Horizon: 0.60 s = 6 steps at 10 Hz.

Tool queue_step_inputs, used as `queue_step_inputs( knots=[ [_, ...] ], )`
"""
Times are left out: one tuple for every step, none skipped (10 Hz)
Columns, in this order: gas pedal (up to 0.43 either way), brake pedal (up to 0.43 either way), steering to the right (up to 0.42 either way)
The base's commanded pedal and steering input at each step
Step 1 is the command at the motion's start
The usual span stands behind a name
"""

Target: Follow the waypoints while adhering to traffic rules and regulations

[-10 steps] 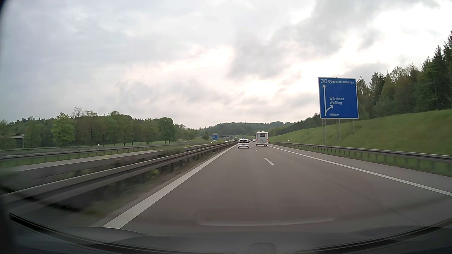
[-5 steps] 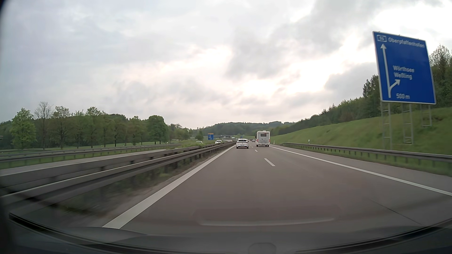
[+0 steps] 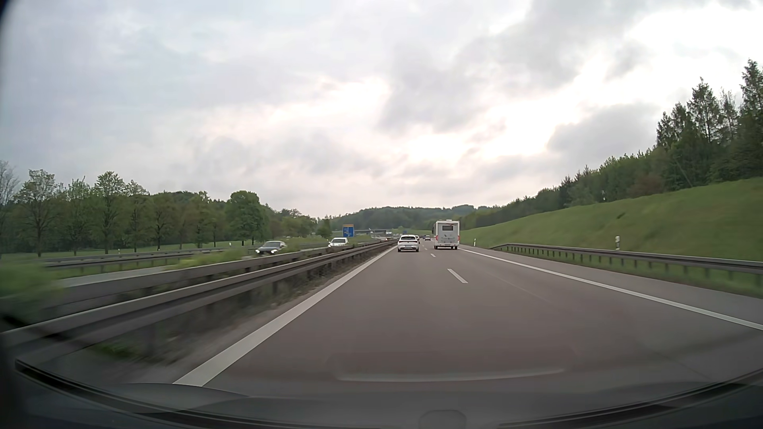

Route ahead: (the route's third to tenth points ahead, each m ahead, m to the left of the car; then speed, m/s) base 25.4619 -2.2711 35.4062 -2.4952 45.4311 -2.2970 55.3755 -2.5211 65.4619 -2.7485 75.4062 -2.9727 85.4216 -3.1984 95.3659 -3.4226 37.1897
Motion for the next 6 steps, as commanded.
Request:
queue_step_inputs(
  knots=[
    [0.177,0.0,0.002],
    [0.177,0.0,0.002],
    [0.177,0.0,0.002],
    [0.189,0.0,0.002],
    [0.189,0.0,0.002],
    [0.189,0.0,0.002]
  ],
)
